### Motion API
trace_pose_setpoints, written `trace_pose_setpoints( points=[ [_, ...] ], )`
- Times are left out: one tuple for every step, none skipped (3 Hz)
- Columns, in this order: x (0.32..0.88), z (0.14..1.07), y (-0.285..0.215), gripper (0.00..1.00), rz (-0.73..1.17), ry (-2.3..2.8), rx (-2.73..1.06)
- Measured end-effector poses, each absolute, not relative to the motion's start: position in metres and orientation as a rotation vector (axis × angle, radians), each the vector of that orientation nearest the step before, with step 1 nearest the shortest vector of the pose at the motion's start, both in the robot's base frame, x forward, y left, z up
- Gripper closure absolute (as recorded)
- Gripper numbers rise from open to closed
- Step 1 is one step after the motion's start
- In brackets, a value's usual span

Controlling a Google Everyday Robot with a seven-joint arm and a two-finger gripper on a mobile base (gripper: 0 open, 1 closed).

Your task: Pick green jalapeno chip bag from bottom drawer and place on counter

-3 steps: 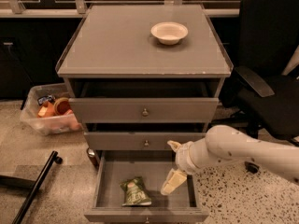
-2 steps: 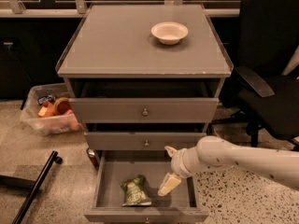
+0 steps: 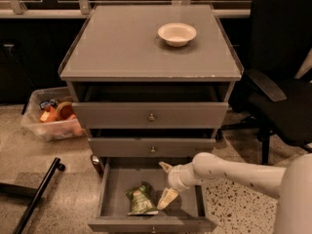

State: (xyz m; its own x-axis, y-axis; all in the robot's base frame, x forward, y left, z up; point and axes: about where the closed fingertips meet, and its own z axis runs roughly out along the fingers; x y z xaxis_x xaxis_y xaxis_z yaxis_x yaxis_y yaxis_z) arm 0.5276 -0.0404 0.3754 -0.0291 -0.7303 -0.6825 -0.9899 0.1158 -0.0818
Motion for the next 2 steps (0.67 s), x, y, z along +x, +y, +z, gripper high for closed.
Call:
trace_pose_setpoints(
  points=[
    [0.527, 0.336, -0.003, 0.0, 0.679, 1.634, -1.894],
    [0.52, 0.336, 0.009, 0.0, 0.739, 1.591, -1.944]
  ],
)
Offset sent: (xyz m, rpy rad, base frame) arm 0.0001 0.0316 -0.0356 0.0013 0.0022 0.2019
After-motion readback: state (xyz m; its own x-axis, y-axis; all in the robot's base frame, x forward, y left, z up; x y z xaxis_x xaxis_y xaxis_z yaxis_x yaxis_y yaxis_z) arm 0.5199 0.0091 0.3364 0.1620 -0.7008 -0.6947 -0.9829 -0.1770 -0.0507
